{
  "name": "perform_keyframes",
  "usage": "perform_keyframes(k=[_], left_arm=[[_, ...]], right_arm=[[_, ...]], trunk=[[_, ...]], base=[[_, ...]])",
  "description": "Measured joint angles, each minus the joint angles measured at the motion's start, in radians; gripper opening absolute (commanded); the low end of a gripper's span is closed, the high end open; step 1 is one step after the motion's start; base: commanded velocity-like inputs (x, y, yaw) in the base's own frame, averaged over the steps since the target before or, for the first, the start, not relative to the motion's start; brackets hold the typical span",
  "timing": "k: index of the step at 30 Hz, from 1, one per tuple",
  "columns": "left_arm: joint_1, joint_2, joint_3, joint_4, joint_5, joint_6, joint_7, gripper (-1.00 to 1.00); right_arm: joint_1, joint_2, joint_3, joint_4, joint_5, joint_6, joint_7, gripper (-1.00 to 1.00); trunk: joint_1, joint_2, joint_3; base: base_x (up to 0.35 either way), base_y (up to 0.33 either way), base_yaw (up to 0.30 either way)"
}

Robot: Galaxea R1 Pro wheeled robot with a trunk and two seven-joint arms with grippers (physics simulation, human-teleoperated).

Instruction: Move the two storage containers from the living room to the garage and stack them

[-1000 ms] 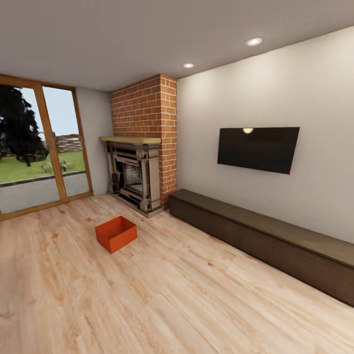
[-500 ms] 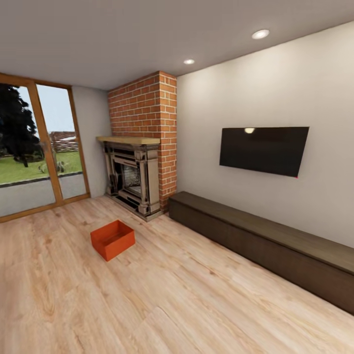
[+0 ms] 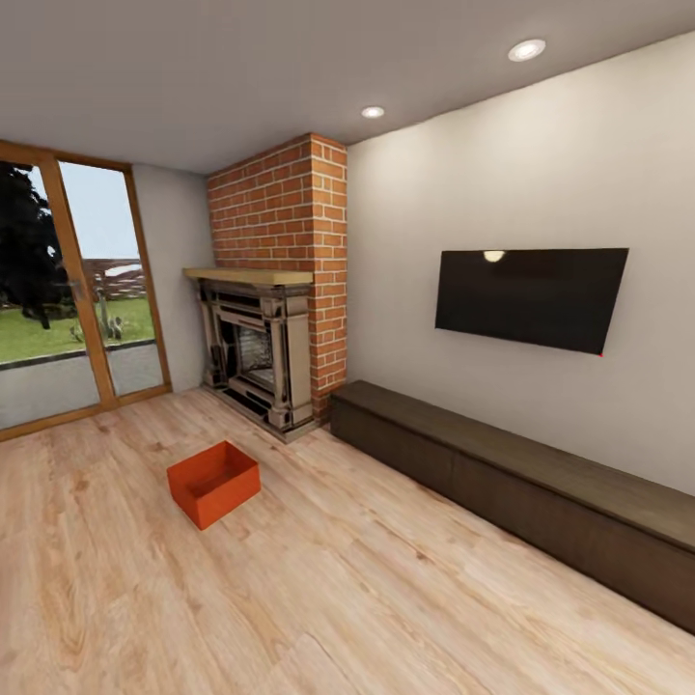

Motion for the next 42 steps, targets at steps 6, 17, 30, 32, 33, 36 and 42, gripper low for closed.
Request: perform_keyframes(k=[6,17,30,32,33,36,42], left_arm=[[0.000,0.000,0.000,0.000,0.000,0.000,0.000,1.00],[0.000,0.000,0.000,0.000,0.000,0.000,0.000,1.00],[0.000,0.000,0.000,-0.001,0.000,0.000,0.000,1.00],[0.000,0.000,0.000,-0.001,0.000,-0.001,0.000,1.00],[0.000,0.000,0.000,-0.001,0.000,-0.001,0.000,1.00],[0.000,0.001,0.000,-0.001,0.000,-0.001,0.000,1.00],[0.000,0.001,0.000,-0.001,0.000,-0.002,0.000,1.00]], right_arm=[[0.000,0.000,0.000,0.000,0.000,0.000,0.000,1.00],[0.000,0.000,0.000,0.000,0.000,0.000,0.000,1.00],[0.000,0.000,0.000,0.000,0.000,0.000,0.000,1.00],[0.000,0.000,0.000,0.000,0.000,0.000,0.000,1.00],[0.000,0.000,0.000,0.000,0.000,0.000,0.000,1.00],[0.000,0.000,0.000,0.000,0.000,0.000,0.000,1.00],[0.000,0.000,0.000,0.000,0.000,0.000,0.000,1.00]], trunk=[[0.000,0.000,0.000],[0.000,0.000,0.000],[0.000,0.000,0.000],[0.000,0.000,0.000],[0.000,0.000,0.000],[0.000,0.000,0.000],[0.000,0.000,0.000]], base=[[0.322,0.000,0.000],[0.322,0.000,0.000],[0.322,0.000,0.000],[0.322,0.000,0.000],[0.322,0.000,0.000],[0.322,0.000,0.000],[0.322,0.000,0.000]])
